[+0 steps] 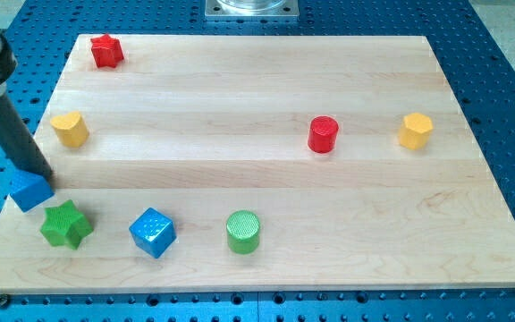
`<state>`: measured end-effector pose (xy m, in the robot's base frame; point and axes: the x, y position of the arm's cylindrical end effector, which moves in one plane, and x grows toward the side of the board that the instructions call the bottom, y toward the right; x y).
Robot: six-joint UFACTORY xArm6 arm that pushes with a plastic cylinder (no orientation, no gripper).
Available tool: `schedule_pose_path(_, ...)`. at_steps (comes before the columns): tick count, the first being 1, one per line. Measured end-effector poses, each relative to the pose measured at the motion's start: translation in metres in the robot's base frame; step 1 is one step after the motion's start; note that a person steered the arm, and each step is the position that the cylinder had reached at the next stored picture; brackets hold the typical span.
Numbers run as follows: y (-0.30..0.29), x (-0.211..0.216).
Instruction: Adjust the green star and triangle in a horizontal line
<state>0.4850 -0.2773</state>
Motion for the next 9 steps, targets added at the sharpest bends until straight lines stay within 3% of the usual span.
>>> schedule_pose_path(1, -0.004, 0.033)
schedule_pose_path(4, 0.074, 0.035)
schedule_pose_path(9, 0.054, 0.041)
